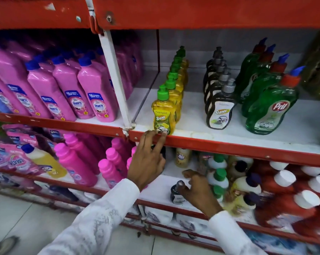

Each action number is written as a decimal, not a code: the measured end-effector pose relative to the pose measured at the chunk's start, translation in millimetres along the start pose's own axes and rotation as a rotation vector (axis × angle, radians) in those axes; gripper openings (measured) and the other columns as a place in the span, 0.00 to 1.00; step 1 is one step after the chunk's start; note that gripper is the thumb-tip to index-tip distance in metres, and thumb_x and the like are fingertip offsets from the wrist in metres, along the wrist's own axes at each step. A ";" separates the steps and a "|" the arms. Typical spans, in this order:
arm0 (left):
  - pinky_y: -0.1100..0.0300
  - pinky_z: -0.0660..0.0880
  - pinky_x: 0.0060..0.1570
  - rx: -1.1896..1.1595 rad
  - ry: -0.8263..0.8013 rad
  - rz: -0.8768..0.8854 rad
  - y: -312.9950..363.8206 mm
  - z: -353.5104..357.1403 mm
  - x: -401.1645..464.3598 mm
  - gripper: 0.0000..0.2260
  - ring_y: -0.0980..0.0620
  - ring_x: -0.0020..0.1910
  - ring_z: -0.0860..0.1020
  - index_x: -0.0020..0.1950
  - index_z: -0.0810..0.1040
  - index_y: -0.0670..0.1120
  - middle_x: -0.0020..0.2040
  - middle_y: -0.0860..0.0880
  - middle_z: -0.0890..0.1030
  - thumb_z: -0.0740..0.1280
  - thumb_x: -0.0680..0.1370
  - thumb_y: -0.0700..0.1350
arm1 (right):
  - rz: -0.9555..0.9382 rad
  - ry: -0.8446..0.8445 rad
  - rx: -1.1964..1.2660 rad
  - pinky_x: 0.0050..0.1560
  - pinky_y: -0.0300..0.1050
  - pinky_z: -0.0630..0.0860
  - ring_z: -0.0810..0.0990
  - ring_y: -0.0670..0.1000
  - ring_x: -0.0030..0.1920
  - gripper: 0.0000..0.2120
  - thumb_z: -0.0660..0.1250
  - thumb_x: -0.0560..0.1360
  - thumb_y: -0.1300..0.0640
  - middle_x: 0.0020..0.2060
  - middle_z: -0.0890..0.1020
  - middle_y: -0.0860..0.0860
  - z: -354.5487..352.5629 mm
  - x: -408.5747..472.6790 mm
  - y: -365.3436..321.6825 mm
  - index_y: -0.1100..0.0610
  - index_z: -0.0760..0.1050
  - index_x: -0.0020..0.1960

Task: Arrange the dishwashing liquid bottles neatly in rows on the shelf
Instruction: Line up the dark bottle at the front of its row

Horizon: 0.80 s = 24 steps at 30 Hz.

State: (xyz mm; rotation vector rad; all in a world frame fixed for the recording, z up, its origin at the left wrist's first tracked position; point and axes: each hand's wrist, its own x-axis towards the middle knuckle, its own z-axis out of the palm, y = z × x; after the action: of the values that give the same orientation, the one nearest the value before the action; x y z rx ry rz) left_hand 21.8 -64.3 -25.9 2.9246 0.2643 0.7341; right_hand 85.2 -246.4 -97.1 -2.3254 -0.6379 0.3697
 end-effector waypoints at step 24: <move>0.52 0.72 0.67 -0.297 0.212 0.197 51.4 -1.7 22.2 0.15 0.45 0.62 0.78 0.59 0.82 0.42 0.61 0.44 0.83 0.67 0.74 0.42 | -0.249 0.439 0.159 0.40 0.34 0.82 0.84 0.37 0.34 0.19 0.80 0.59 0.57 0.37 0.88 0.42 -214.0 -32.3 -99.7 0.51 0.85 0.49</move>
State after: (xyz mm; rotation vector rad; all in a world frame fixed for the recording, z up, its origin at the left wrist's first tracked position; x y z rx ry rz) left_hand 47.4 -110.1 -6.4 2.6164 -0.1107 1.0169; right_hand 114.7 -316.4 128.7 -2.0501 -0.6400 -0.1950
